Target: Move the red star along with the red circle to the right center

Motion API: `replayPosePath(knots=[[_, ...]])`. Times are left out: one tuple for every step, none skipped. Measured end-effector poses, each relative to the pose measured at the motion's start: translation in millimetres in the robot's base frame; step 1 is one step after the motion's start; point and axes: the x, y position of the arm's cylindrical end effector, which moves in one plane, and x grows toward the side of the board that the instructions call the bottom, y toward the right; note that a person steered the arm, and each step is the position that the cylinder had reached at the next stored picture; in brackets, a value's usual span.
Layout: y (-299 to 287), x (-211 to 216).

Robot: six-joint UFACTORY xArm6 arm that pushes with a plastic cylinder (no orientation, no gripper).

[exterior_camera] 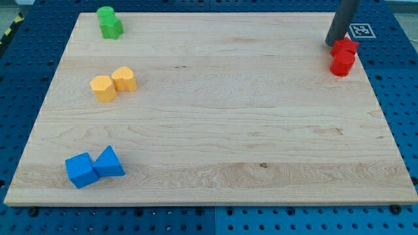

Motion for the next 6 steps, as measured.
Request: replayPosePath(knots=[[-2.1, 19.3], [-2.1, 43.0], [-2.1, 63.2], [-15.5, 39.0], [1.9, -7.1], [33.3, 1.6]])
